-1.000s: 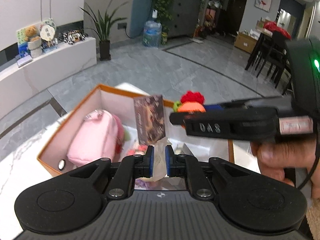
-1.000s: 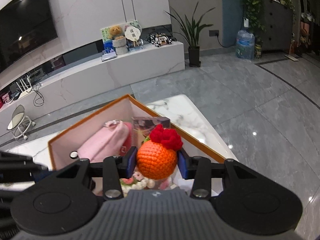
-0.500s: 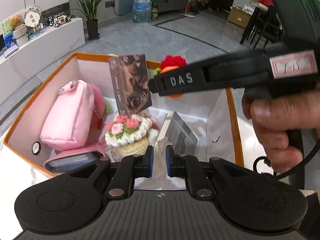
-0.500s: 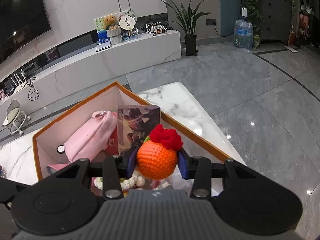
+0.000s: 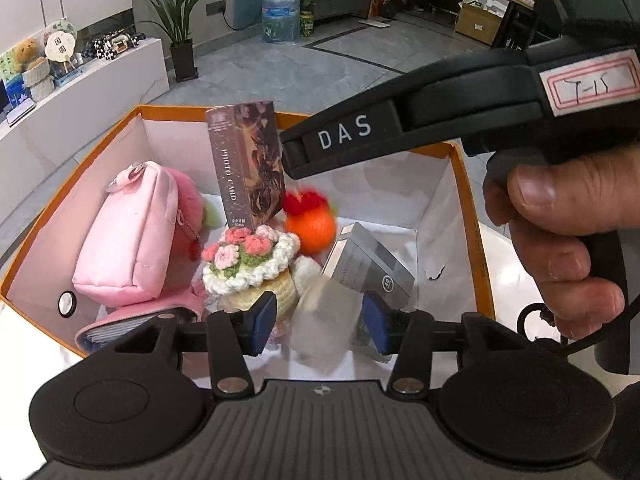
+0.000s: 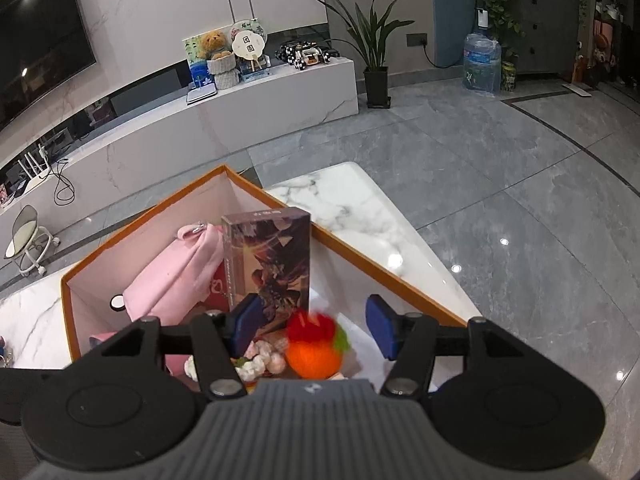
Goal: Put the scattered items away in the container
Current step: 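Open the right gripper to drop the toy while the left gripper releases the translucent piece inside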
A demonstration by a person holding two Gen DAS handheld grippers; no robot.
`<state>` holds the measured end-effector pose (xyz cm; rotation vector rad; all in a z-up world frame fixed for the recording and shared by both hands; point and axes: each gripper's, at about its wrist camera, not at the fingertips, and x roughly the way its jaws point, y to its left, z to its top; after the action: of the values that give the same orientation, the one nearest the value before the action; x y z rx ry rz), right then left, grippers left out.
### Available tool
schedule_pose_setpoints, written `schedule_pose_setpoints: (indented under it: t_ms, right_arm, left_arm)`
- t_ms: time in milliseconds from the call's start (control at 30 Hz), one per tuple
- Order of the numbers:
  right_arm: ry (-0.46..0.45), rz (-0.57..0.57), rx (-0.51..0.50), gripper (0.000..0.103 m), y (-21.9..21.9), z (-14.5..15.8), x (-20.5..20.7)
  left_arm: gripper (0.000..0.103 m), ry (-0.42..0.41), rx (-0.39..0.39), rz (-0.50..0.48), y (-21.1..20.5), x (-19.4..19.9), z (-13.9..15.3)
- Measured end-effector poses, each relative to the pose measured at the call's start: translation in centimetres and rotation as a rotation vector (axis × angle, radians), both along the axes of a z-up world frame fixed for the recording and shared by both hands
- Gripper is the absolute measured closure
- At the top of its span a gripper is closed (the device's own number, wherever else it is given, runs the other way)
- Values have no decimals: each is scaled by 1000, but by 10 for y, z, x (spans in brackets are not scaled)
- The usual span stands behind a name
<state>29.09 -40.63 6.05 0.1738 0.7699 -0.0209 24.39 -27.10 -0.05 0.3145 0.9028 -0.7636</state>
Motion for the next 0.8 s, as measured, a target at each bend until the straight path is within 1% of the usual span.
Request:
schedule_pose_setpoints:
  t_ms: [467,800]
  right_arm:
    - [-9,0,0,42,-1,3,-2]
    - [-20,2,-13,42,2,12,-6]
  left_arm:
    - [47,-9,-4,-15,-6,-2,4]
    - [47,-26,-29,-4,5,-5,16]
